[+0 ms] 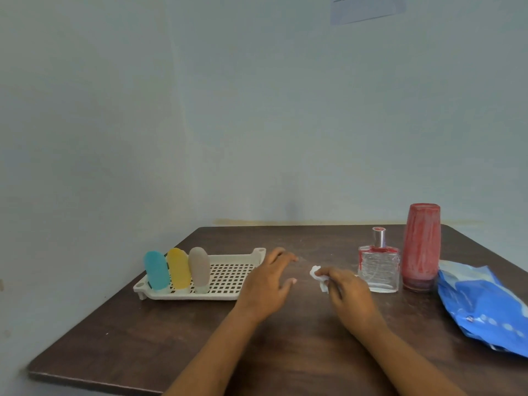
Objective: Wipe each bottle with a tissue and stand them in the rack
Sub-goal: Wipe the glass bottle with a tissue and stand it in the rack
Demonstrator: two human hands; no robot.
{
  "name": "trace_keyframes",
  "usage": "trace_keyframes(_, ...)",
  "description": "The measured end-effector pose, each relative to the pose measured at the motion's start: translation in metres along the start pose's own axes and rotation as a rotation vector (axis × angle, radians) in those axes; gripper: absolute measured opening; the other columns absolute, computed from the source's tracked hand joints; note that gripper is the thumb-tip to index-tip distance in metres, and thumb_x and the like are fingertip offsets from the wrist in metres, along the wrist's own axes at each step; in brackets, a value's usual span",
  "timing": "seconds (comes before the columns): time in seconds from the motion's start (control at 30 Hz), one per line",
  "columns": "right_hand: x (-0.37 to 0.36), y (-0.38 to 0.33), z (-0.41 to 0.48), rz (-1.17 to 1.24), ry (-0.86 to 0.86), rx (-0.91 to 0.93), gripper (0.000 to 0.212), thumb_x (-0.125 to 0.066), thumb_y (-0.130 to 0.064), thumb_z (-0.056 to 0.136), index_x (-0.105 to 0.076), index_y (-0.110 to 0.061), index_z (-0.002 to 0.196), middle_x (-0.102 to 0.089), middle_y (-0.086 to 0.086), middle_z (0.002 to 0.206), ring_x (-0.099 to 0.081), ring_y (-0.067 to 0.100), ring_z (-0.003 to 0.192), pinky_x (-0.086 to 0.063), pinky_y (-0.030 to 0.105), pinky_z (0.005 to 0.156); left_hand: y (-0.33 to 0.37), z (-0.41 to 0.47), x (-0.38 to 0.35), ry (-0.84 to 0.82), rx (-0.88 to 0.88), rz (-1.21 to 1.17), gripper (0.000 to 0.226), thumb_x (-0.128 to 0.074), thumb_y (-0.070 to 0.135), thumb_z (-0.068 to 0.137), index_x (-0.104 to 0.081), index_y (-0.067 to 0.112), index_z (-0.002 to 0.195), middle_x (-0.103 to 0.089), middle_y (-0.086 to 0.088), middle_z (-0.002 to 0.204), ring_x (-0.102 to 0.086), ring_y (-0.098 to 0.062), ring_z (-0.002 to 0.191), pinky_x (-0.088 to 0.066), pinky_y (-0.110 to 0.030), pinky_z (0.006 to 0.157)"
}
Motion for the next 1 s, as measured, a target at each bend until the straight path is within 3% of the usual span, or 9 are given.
trace_keyframes(0.07,0.02,0.007,-0.008,-0.067,0.0,0.011,0.032,-0.057,0.0,0.085,-0.067,-0.023,0.106,-0.064,-0.008,0.093,-0.056,0.002,0.082,-0.037,0.01,0.075,0.015,0.01,-0.013,-0.008,-0.004,-0.124,0.034,-0.063,0.03,0.091,-0.054,0.031,0.123,-0.039,0.016,0.132,-0.059,-0.006,0.075,-0.049,-0.026,0.081)
trace_keyframes(0.2,0.065,0.025,-0.024,-0.132,0.06,-0.045,0.032,-0.059,-0.002,0.086,-0.065,-0.025,0.108,-0.056,-0.017,0.102,-0.054,-0.001,0.095,-0.038,0.015,0.084,0.044,0.036,-0.034,0.013,0.012,-0.322,0.023,-0.065,0.024,0.091,-0.059,0.027,0.113,-0.041,0.019,0.119,-0.058,-0.006,0.079,-0.044,-0.012,0.072)
trace_keyframes(0.33,0.098,0.046,-0.034,-0.116,0.285,-0.17,0.03,-0.06,0.005,0.082,-0.069,-0.019,0.098,-0.061,-0.015,0.094,-0.055,0.0,0.088,-0.036,0.01,0.078,0.07,0.069,-0.049,0.039,0.09,-0.49,0.02,-0.065,0.022,0.091,-0.064,0.023,0.111,-0.052,0.012,0.112,-0.054,-0.008,0.086,-0.041,-0.014,0.073)
trace_keyframes(0.43,0.104,0.05,-0.035,-0.089,0.377,-0.228,0.03,-0.059,0.009,0.08,-0.069,-0.016,0.093,-0.06,-0.015,0.088,-0.056,0.005,0.084,-0.034,0.003,0.071,0.087,0.092,-0.056,0.001,0.152,-0.555,0.028,-0.062,0.024,0.093,-0.062,0.022,0.122,-0.055,0.009,0.119,-0.051,-0.006,0.099,-0.038,-0.013,0.078)
trace_keyframes(0.63,0.088,0.048,-0.033,-0.103,0.253,-0.183,0.029,-0.058,0.001,0.084,-0.068,-0.022,0.099,-0.06,-0.02,0.097,-0.054,-0.004,0.092,-0.032,-0.003,0.079,0.098,0.117,-0.073,-0.085,0.242,-0.767,0.063,-0.078,0.026,0.081,-0.049,0.027,0.136,-0.059,0.004,0.129,-0.052,-0.012,0.122,-0.042,-0.025,0.094)
trace_keyframes(0.77,0.091,0.052,-0.033,-0.079,0.284,-0.213,0.029,-0.058,0.0,0.085,-0.068,-0.023,0.099,-0.06,-0.02,0.096,-0.053,-0.005,0.092,-0.032,-0.004,0.079,0.101,0.12,-0.082,-0.144,0.269,-0.838,0.09,-0.083,0.02,0.076,-0.029,0.035,0.146,-0.062,-0.001,0.124,-0.057,-0.016,0.115,-0.046,-0.027,0.087)
trace_keyframes(0.9,0.087,0.052,-0.031,-0.075,0.245,-0.208,0.027,-0.057,-0.003,0.086,-0.066,-0.025,0.1,-0.059,-0.023,0.097,-0.055,-0.007,0.093,-0.035,-0.001,0.079,0.104,0.121,-0.088,-0.148,0.277,-0.891,0.088,-0.08,0.014,0.078,-0.028,0.033,0.147,-0.067,0.005,0.098,-0.063,-0.006,0.09,-0.048,-0.017,0.071)
trace_keyframes(1.0,0.087,0.052,-0.03,-0.075,0.24,-0.21,0.027,-0.057,-0.004,0.087,-0.066,-0.025,0.101,-0.058,-0.025,0.097,-0.051,-0.014,0.092,-0.035,-0.002,0.078,0.103,0.121,-0.091,-0.112,0.264,-0.876,0.088,-0.08,0.014,0.078,-0.03,0.034,0.147,-0.069,0.007,0.091,-0.066,-0.007,0.088,-0.051,-0.022,0.075)
Point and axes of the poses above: each hand's wrist, its own z-axis towards the middle knuckle, its own x-axis out of the back of the hand, y = z × x, the point moved 6 cm from there along z, towards the middle knuckle
